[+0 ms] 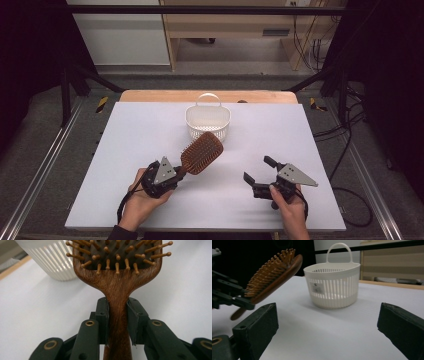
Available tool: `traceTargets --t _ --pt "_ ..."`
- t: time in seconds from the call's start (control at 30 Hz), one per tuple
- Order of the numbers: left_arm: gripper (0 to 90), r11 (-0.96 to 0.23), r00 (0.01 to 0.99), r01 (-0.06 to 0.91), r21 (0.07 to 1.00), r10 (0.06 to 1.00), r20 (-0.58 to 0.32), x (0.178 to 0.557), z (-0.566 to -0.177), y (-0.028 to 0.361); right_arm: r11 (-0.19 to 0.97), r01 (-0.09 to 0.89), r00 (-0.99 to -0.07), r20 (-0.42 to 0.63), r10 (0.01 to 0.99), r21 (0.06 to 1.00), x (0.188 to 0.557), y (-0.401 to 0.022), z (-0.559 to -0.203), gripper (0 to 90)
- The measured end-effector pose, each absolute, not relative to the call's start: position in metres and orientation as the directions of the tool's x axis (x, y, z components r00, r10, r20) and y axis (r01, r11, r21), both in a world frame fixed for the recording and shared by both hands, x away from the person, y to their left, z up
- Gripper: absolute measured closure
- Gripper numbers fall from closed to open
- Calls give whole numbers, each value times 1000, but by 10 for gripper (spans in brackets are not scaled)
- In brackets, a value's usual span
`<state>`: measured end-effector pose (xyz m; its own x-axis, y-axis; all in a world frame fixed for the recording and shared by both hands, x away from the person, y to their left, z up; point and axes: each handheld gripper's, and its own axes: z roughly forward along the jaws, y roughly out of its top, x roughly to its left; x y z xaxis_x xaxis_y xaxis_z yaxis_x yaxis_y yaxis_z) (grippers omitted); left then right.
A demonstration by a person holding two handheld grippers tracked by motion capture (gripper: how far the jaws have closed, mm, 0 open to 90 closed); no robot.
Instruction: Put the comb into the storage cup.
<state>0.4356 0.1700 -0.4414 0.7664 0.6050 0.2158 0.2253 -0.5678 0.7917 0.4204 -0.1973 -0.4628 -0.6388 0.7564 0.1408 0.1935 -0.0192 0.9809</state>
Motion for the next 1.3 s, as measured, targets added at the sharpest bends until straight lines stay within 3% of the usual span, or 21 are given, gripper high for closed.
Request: traceTargets --t 0.57,0.9,1.1,1.3 --pt "723 -507 746 151 849 622 239 418 -450 168 -54 301 -699 259 667 952 433 -114 -443 63" --pt "723 -486 738 126 865 629 246 413 -449 168 -69 327 -718 296 631 942 439 -95 -428 81" --pt "723 -478 733 112 871 631 252 411 -449 169 -100 353 -719 338 607 930 445 -91 -420 151" --pt "723 -470 728 103 876 636 256 410 -448 169 -110 359 -721 351 597 927 449 -88 -410 165"
